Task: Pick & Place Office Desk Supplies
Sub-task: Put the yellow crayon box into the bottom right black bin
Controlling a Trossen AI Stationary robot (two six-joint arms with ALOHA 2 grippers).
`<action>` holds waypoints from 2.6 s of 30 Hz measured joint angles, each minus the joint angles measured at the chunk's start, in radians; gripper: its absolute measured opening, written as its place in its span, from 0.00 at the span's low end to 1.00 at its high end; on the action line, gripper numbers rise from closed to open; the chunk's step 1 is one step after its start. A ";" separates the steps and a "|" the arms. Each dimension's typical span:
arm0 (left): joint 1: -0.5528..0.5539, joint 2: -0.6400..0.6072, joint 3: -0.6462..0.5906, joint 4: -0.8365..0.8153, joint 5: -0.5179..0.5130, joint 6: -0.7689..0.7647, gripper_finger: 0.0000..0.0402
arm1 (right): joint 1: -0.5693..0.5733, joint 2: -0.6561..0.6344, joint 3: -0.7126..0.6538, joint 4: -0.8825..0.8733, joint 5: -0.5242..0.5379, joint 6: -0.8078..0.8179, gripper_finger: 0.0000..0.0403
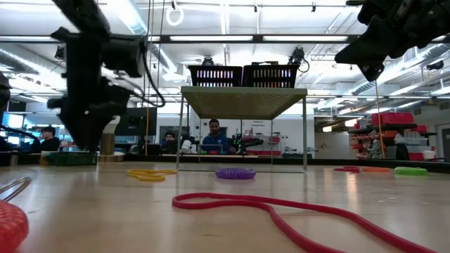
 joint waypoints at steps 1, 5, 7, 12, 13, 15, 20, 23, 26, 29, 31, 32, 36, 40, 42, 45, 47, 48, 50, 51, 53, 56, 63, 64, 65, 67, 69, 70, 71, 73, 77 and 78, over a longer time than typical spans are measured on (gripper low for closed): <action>-0.001 0.000 -0.021 0.013 -0.010 -0.009 0.45 | 0.000 0.000 0.000 0.000 0.000 0.000 0.06; -0.002 -0.001 -0.066 0.000 -0.081 -0.096 0.40 | 0.000 0.000 0.000 0.000 0.000 0.000 0.06; -0.010 -0.002 -0.073 0.003 -0.104 -0.105 0.36 | 0.000 0.000 0.000 0.000 0.000 0.000 0.06; -0.039 0.000 -0.072 0.008 -0.137 -0.107 0.24 | 0.000 0.000 0.000 0.000 0.000 0.000 0.06; -0.050 0.000 -0.071 0.007 -0.144 -0.108 0.23 | 0.000 0.000 0.000 0.000 0.000 0.000 0.06; -0.067 0.000 -0.068 0.008 -0.152 -0.106 0.22 | 0.000 0.000 0.000 0.000 0.000 0.000 0.06; -0.069 0.001 -0.067 -0.024 -0.167 -0.102 0.28 | 0.000 0.000 0.000 0.000 0.000 0.000 0.06; -0.069 0.001 -0.067 -0.046 -0.185 -0.102 0.32 | 0.000 0.000 0.000 0.000 0.000 0.000 0.06; -0.063 0.001 -0.072 -0.039 -0.192 -0.091 0.35 | 0.000 0.000 0.000 0.000 0.000 0.000 0.06; -0.055 0.001 -0.085 -0.032 -0.192 -0.083 0.36 | 0.000 0.000 0.000 0.000 0.000 0.000 0.06; -0.051 0.001 -0.097 -0.021 -0.191 -0.083 0.34 | 0.000 0.000 0.000 0.000 0.000 0.000 0.06; -0.051 0.001 -0.102 -0.016 -0.190 -0.082 0.32 | 0.000 0.000 0.000 0.000 0.000 0.000 0.06; -0.053 0.000 -0.104 -0.017 -0.191 -0.067 0.18 | 0.000 0.000 0.000 0.000 0.000 0.000 0.06; -0.053 0.000 -0.088 -0.019 -0.167 -0.016 0.03 | 0.000 0.000 0.000 0.000 0.000 0.000 0.06; -0.055 0.000 -0.074 -0.015 -0.147 0.011 0.02 | 0.000 0.000 0.000 0.000 0.000 0.000 0.06; -0.077 -0.003 -0.053 -0.013 -0.109 0.069 0.01 | 0.000 0.000 0.000 0.000 0.000 0.000 0.06; -0.109 -0.005 -0.035 -0.013 -0.087 0.094 0.01 | 0.000 0.000 0.000 0.000 0.000 0.000 0.06; -0.130 -0.005 -0.026 -0.013 -0.078 0.097 0.01 | 0.000 0.000 0.000 0.000 0.000 0.000 0.06; -0.181 -0.005 -0.006 -0.015 -0.049 0.100 0.01 | 0.000 0.000 0.000 0.000 0.000 0.000 0.06; -0.214 -0.005 0.004 -0.014 -0.034 0.101 0.01 | 0.000 0.000 0.000 0.000 0.000 0.000 0.06; -0.287 -0.006 0.025 0.001 -0.007 0.094 0.01 | 0.000 0.000 0.000 0.000 0.000 0.000 0.06; -0.410 -0.006 0.052 0.031 0.049 0.038 0.01 | 0.000 0.000 0.000 0.000 0.000 0.000 0.06; -0.556 -0.043 0.164 -0.042 0.076 -0.223 0.03 | 0.000 0.000 0.000 0.000 0.000 0.000 0.06; -0.538 -0.061 0.179 -0.046 0.076 -0.226 0.02 | 0.000 0.000 0.000 0.000 0.000 0.000 0.06; -0.513 -0.079 0.185 -0.050 0.077 -0.222 0.01 | 0.000 0.000 0.000 0.000 0.000 0.000 0.06; -0.440 -0.127 0.185 -0.059 0.084 -0.183 0.01 | 0.000 0.000 0.000 0.000 0.000 0.000 0.06; -0.342 -0.169 0.185 -0.054 0.094 -0.100 0.01 | 0.000 0.000 0.000 0.000 0.000 0.000 0.06; -0.286 -0.188 0.185 -0.059 0.108 -0.045 0.01 | 0.000 0.000 0.000 0.000 0.000 0.000 0.06; -0.229 -0.203 0.185 -0.063 0.127 0.008 0.01 | 0.000 0.000 0.000 0.000 0.000 0.000 0.06; -0.102 -0.217 0.185 -0.092 0.164 0.087 0.01 | 0.000 0.000 0.000 0.000 0.000 0.000 0.06; 0.129 -0.205 0.185 -0.217 0.222 0.270 0.05 | 0.000 0.000 0.000 0.000 0.000 0.000 0.06; 0.171 -0.195 0.184 -0.246 0.212 0.312 0.07 | 0.000 0.000 0.000 0.000 0.000 0.000 0.06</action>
